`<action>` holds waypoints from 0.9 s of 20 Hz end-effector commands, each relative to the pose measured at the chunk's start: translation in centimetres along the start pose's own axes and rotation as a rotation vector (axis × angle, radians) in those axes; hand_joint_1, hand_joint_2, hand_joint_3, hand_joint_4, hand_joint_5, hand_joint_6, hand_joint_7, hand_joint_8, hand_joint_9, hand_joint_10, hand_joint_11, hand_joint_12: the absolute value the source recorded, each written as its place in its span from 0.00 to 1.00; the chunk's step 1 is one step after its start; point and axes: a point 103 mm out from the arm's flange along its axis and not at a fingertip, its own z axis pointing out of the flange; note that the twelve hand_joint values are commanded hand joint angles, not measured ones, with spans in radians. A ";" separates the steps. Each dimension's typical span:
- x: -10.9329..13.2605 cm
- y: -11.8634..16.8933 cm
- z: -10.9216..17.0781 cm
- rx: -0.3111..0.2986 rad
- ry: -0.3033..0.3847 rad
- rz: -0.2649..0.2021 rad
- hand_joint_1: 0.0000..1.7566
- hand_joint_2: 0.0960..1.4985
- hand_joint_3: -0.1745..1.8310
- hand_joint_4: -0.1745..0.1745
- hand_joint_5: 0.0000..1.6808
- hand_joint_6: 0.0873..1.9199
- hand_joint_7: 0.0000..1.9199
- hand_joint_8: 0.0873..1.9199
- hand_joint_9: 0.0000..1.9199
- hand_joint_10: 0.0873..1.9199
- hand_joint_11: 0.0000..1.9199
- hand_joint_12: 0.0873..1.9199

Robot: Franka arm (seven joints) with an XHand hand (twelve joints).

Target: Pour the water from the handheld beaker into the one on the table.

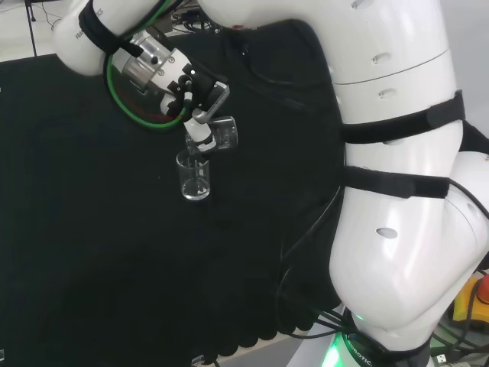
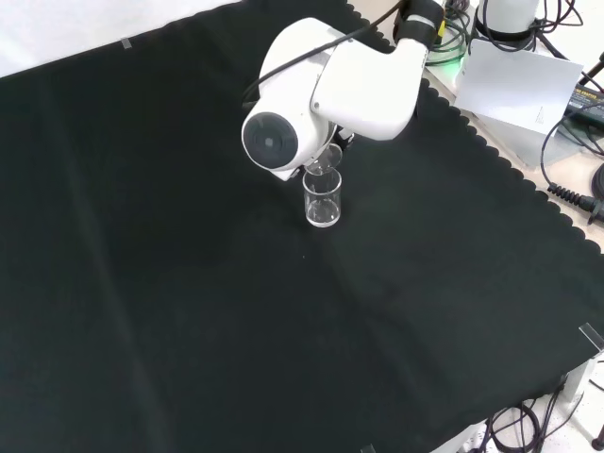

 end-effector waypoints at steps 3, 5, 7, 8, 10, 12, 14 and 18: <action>-1.6 -0.3 0.4 -0.144 0.140 -0.140 0.76 0.26 0.59 0.00 0.72 0.40 0.74 0.37 0.81 0.35 0.64 0.35; -2.1 -0.3 0.7 -0.175 0.175 -0.165 0.76 0.26 0.59 0.00 0.72 0.40 0.74 0.36 0.81 0.35 0.64 0.35; -3.1 -0.2 1.2 -0.203 0.235 -0.194 0.76 0.26 0.59 0.00 0.72 0.40 0.74 0.36 0.81 0.35 0.64 0.35; -3.5 -0.1 1.4 -0.219 0.252 -0.204 0.76 0.26 0.59 0.00 0.72 0.40 0.74 0.36 0.80 0.35 0.64 0.35; -4.1 0.0 1.9 -0.249 0.282 -0.219 0.76 0.26 0.59 0.00 0.72 0.40 0.74 0.36 0.80 0.35 0.64 0.35; -4.5 0.2 2.5 -0.289 0.306 -0.224 0.76 0.26 0.59 0.00 0.72 0.40 0.74 0.36 0.80 0.35 0.63 0.35; -5.1 0.4 3.2 -0.353 0.338 -0.232 0.76 0.26 0.59 0.00 0.72 0.40 0.74 0.36 0.80 0.35 0.63 0.35; -6.5 0.7 4.0 -0.437 0.412 -0.270 0.76 0.26 0.59 0.00 0.72 0.40 0.74 0.36 0.80 0.35 0.63 0.35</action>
